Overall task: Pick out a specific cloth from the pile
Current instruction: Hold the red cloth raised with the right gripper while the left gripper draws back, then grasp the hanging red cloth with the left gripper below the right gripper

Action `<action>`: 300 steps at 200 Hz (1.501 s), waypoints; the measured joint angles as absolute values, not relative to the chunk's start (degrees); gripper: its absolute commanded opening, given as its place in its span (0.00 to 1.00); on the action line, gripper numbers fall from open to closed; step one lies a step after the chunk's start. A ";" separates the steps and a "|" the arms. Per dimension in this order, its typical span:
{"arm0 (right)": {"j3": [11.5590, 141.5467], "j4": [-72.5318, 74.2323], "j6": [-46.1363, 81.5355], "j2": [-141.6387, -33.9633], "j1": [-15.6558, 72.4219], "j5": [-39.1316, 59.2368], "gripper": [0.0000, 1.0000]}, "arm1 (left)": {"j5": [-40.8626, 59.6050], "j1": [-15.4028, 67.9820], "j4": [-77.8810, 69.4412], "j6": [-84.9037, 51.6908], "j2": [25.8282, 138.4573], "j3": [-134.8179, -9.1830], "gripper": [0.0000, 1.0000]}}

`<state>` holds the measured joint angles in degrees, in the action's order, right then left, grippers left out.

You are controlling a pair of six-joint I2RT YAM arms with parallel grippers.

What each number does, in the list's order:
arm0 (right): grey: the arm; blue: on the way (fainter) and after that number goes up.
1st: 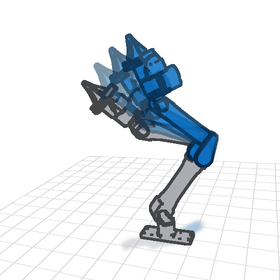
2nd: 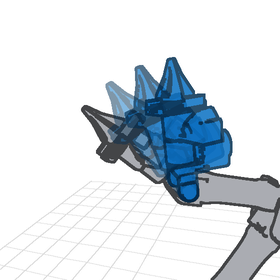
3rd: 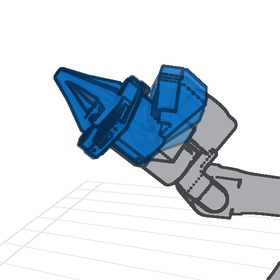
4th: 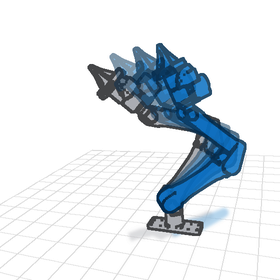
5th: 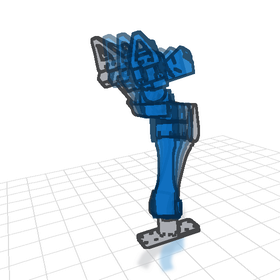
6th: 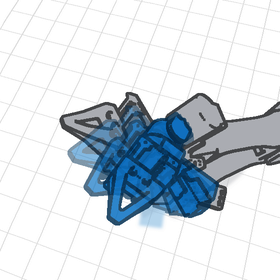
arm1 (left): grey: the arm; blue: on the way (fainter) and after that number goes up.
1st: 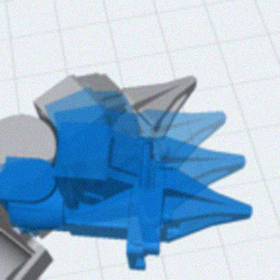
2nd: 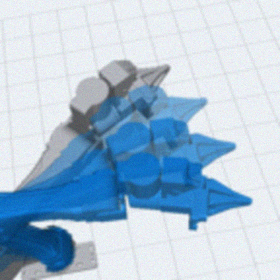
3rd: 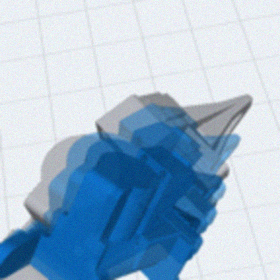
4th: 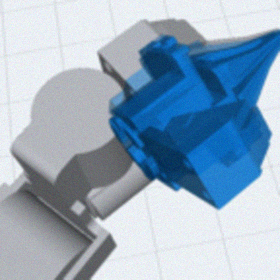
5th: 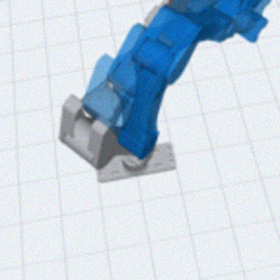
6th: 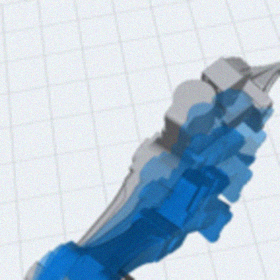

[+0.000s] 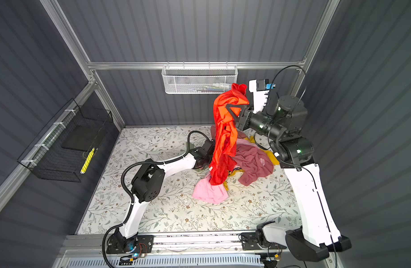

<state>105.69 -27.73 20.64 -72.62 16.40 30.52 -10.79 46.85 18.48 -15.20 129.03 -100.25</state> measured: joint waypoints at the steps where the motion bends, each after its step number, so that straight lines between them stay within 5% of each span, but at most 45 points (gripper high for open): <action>1: 105.71 -27.75 20.60 -72.62 16.40 30.50 0.00 | -10.81 46.85 18.48 -15.18 129.03 -100.25 0.95; 164: 80.12 -23.29 18.24 -59.92 11.84 25.82 0.00 | -24.38 47.33 29.63 -12.58 115.13 -99.24 1.00; 300: 73.58 -18.59 21.69 -58.81 10.11 27.29 0.00 | -18.46 58.54 13.45 -11.03 83.61 -66.78 1.00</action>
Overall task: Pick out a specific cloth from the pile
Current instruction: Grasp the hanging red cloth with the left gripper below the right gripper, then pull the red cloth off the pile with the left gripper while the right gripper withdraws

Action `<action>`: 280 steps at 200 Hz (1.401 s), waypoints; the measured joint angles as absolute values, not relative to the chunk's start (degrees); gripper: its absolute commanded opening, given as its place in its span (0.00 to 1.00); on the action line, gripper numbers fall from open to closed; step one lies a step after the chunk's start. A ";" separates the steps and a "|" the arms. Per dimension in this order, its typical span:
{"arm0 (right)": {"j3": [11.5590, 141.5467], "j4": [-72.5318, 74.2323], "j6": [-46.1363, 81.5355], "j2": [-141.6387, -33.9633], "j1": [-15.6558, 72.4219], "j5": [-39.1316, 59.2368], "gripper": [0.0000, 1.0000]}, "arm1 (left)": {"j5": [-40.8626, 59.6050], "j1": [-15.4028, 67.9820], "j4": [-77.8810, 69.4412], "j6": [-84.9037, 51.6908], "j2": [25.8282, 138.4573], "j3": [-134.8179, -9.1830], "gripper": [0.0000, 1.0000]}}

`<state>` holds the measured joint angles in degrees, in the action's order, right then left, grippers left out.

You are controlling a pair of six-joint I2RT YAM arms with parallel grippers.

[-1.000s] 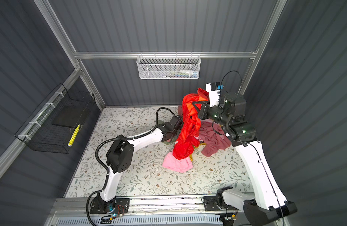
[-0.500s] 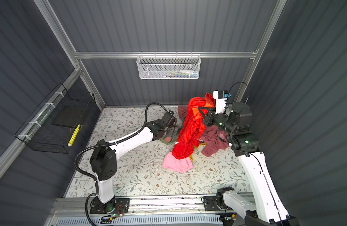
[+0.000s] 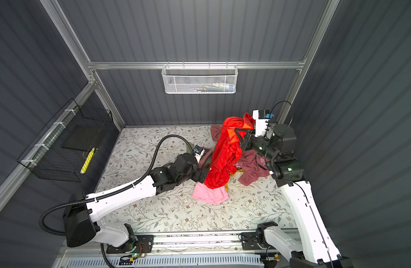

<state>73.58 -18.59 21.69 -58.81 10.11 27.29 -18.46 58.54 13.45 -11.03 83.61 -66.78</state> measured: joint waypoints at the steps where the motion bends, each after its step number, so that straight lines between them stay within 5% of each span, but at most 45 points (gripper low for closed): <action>1: 73.58 -18.57 21.71 -58.81 10.11 27.29 0.00 | -18.41 58.61 13.34 -11.00 83.64 -66.78 1.00; 77: 73.58 -18.46 22.09 -58.63 9.52 27.29 0.01 | -10.50 61.19 4.21 -4.93 97.27 -75.42 0.96; 129: 72.69 -18.61 22.11 -57.17 7.55 27.40 0.03 | -16.10 61.12 3.64 -3.31 103.55 -82.39 0.31; 146: 72.62 -19.00 22.06 -56.90 6.37 27.38 0.03 | -17.76 61.04 3.40 -3.01 103.61 -82.67 0.00; 195: 69.54 -20.36 21.85 -55.40 3.38 25.80 0.13 | -21.47 59.94 3.44 -2.31 101.69 -82.15 0.00; 215: 67.72 -20.67 22.02 -55.22 2.83 24.84 0.22 | -21.74 59.31 3.92 -2.33 98.98 -82.02 0.00; 250: 63.05 -21.04 21.71 -54.52 2.26 22.65 0.71 | -21.61 58.61 8.08 -2.28 95.98 -86.04 0.00; 280: 58.24 -20.97 21.21 -52.95 2.00 21.12 0.95 | -21.41 58.39 12.32 -1.89 94.41 -90.76 0.00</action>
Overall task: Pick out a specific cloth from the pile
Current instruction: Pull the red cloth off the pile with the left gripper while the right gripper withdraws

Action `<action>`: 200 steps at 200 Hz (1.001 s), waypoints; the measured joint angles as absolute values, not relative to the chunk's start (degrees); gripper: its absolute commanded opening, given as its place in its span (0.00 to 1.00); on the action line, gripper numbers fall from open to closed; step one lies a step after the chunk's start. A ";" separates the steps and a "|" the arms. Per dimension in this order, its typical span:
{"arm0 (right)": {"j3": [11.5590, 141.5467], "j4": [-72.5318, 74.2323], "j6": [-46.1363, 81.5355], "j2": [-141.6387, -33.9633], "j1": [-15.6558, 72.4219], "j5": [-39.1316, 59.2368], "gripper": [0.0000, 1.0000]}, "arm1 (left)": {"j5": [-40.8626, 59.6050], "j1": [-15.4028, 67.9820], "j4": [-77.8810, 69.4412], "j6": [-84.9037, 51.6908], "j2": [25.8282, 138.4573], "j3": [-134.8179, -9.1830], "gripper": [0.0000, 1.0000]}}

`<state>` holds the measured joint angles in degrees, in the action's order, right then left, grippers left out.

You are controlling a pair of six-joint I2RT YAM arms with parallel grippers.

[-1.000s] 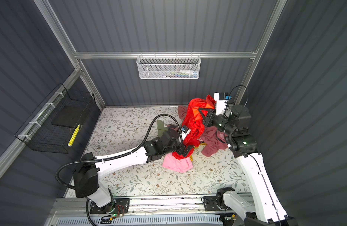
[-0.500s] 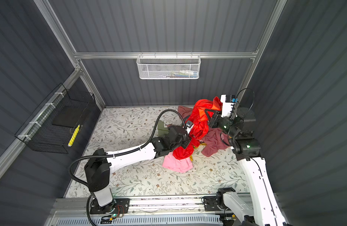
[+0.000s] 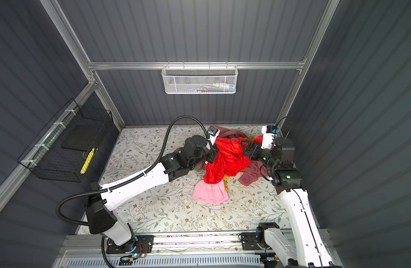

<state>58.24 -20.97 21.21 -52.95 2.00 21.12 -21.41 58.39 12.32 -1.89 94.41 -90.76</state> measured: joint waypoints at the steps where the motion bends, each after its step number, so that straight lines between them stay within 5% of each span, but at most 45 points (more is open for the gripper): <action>1: 58.11 -20.97 21.39 -52.90 2.00 21.10 0.96 | -21.43 58.39 12.51 -1.87 94.30 -90.94 0.00; 200: 35.55 -16.88 23.18 -41.56 1.96 24.21 0.99 | -31.62 36.21 32.12 -0.08 80.12 -95.53 0.00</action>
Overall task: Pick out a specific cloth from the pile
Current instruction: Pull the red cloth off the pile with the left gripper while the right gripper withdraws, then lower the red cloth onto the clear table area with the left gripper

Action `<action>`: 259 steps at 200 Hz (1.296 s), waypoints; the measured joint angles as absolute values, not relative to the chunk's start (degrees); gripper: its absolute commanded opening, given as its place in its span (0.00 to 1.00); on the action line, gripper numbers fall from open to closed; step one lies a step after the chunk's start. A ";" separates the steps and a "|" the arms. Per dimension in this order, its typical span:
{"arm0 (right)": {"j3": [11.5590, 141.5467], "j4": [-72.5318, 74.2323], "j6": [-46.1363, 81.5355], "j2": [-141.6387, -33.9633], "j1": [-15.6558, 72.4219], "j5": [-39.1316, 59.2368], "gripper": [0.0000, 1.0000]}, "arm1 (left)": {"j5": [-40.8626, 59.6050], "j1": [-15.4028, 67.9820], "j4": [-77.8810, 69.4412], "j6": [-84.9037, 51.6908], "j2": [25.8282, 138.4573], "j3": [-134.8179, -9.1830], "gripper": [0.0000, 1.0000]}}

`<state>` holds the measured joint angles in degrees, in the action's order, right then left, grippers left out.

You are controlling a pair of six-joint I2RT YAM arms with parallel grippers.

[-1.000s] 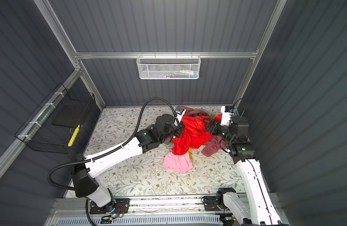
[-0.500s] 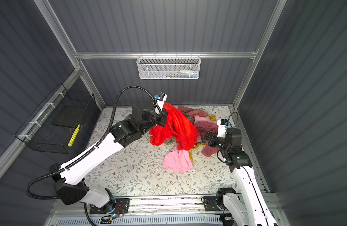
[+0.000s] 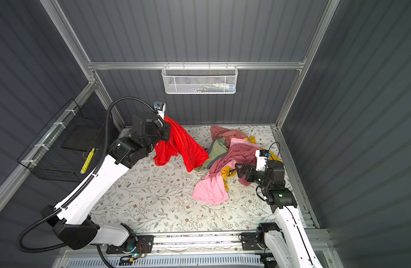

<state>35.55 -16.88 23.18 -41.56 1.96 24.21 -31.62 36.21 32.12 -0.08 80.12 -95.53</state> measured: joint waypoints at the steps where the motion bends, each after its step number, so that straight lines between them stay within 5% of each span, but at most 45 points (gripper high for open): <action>1: 35.48 -16.88 23.16 -41.50 1.96 24.21 0.99 | -31.68 36.03 32.16 0.01 79.92 -95.42 0.00; 110: 33.71 -16.78 24.01 -38.68 1.96 23.79 0.99 | -37.21 23.83 34.83 7.94 76.47 -90.72 0.00; 207: 32.91 -16.69 24.67 -39.18 1.96 24.01 0.99 | -37.63 23.64 46.57 7.97 73.28 -95.92 0.00; 259: 32.91 -16.25 24.91 -41.47 1.96 23.99 0.99 | -46.19 23.64 50.17 8.25 74.43 -99.42 0.00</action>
<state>32.91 -16.25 24.91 -41.47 1.96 23.99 -46.19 23.64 50.17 8.25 74.43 -99.42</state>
